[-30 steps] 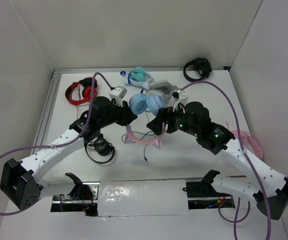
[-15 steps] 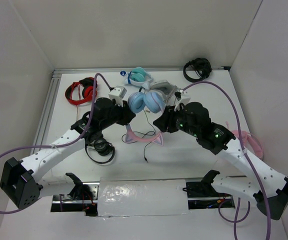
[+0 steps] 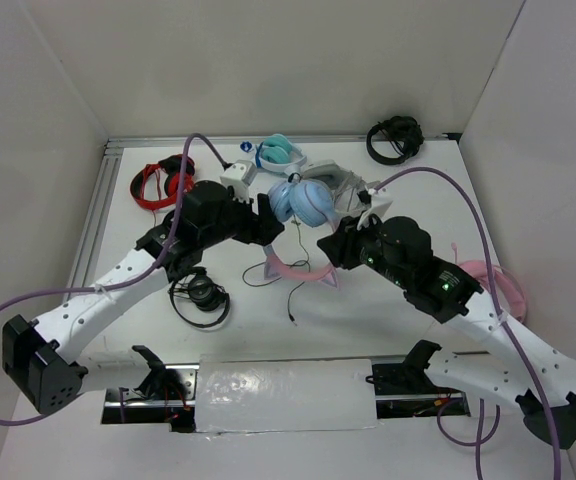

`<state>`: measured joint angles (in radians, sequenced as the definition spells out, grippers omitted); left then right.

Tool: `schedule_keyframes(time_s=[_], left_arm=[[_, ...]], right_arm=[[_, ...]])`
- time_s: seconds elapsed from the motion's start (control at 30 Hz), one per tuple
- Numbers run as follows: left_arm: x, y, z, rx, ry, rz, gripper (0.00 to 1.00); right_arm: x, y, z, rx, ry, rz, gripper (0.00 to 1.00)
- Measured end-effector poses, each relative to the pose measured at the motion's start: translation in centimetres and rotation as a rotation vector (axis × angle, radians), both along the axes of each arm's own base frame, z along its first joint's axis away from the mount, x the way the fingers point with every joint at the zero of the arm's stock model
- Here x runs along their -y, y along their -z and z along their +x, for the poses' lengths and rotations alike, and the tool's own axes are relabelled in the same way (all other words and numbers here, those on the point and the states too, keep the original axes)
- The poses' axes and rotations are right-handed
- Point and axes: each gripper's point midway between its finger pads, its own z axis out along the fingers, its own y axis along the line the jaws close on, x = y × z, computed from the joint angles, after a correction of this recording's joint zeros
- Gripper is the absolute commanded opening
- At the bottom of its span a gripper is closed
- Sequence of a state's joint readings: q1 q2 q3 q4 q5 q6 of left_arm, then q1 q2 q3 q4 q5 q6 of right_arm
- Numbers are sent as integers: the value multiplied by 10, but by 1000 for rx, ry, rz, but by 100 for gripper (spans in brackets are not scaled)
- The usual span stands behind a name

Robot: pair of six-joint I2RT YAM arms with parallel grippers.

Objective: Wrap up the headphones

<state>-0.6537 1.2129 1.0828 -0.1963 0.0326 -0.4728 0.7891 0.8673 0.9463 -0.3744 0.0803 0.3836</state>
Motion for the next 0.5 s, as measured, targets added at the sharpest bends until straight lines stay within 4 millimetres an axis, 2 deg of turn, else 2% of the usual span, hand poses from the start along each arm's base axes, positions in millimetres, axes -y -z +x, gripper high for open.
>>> schedule_keyframes(time_s=[0.03,0.1,0.23,0.33,0.5], left_arm=[[2,-4,-2,0,11,-4,92],[6,-7,-6,-2,43,-14,99],[12,-12,-19,14,121,-43,99],[7,-21,-43,61,198,-69,99],[-21,-60,-92,224,257,-163,99]], right_arm=[[4,0,-1,13,4,-5,0],[9,-3,0,33,22,-14,0],[16,6,3,16,57,-52,0],[25,14,8,-13,112,-74,0],[52,12,27,-34,264,-32,0]])
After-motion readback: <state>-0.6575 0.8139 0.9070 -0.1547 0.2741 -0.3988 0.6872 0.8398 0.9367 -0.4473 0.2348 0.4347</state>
